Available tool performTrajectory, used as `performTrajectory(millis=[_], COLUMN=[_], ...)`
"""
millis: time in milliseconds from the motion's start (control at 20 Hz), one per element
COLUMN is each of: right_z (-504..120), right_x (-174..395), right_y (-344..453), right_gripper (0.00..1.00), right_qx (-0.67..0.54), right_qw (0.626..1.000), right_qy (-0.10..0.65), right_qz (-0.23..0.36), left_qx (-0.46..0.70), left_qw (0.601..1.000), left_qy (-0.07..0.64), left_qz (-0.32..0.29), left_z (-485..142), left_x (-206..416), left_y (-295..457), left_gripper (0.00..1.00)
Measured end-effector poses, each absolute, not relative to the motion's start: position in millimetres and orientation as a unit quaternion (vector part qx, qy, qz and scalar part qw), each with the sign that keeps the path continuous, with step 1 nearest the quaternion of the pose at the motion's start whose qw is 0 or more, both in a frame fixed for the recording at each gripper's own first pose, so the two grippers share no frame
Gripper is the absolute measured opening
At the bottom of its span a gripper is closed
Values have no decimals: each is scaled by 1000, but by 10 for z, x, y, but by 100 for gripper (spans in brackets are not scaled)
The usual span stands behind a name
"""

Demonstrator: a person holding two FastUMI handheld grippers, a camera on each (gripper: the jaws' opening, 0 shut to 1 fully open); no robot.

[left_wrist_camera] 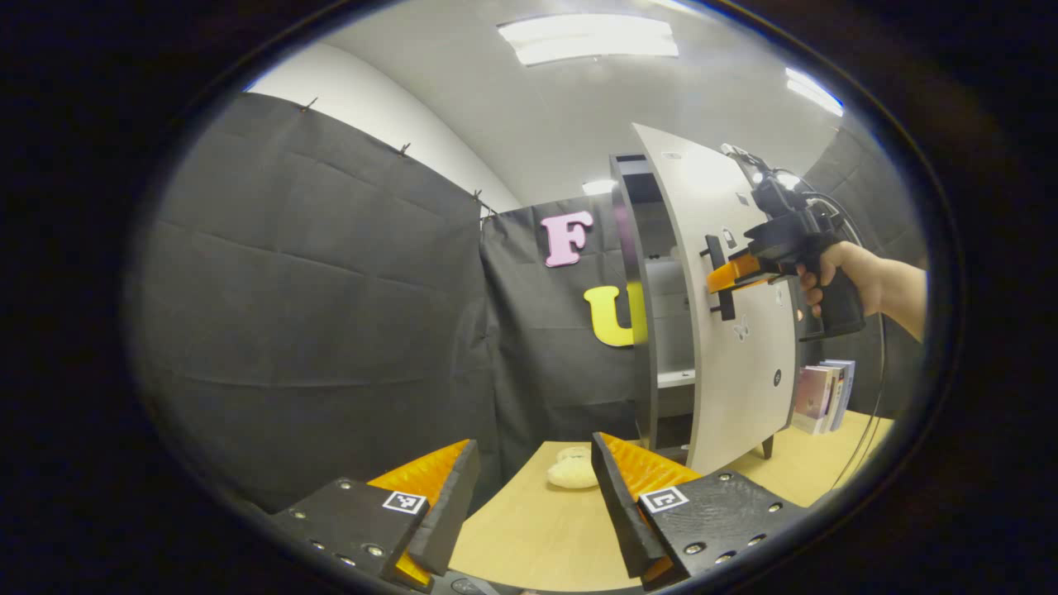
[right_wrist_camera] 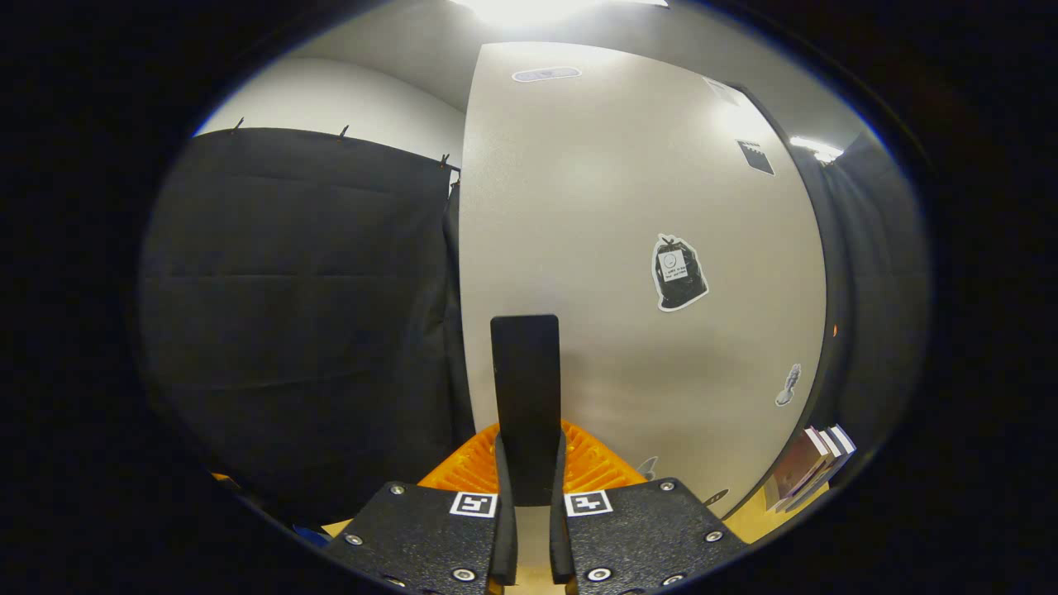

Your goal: Open the cabinet door with the right hand, grasp the bottle in the cabinet with the left hand and place it on the coaster, then close the cabinet door with the right hand.

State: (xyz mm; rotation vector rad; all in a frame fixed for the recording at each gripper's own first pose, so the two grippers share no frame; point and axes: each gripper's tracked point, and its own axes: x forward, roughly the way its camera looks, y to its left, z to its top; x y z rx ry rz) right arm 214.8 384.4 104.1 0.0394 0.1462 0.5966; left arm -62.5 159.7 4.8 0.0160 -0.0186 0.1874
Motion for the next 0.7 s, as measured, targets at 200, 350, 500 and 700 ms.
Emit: performTrajectory(millis=[200,350,500,700], right_z=[1056,1060,1095,1112], right_x=[2053,1991,1947,1865], right_y=[3782,3734,3679,3582], right_gripper=[16,16,16,16], right_qx=[20,19,17,22], right_qw=[950,947,946,944], right_qy=[74,75,77,80], right_qz=[303,310,316,321], left_qx=[4,3,1,-3], left_qw=[997,998,999,999], left_qy=[-9,-13,-16,-20], left_qz=[76,63,52,39], left_z=[71,93,104,118], left_x=[-486,-366,-259,-212], left_y=[1433,1323,1161,945], left_gripper=[75,75,76,78])
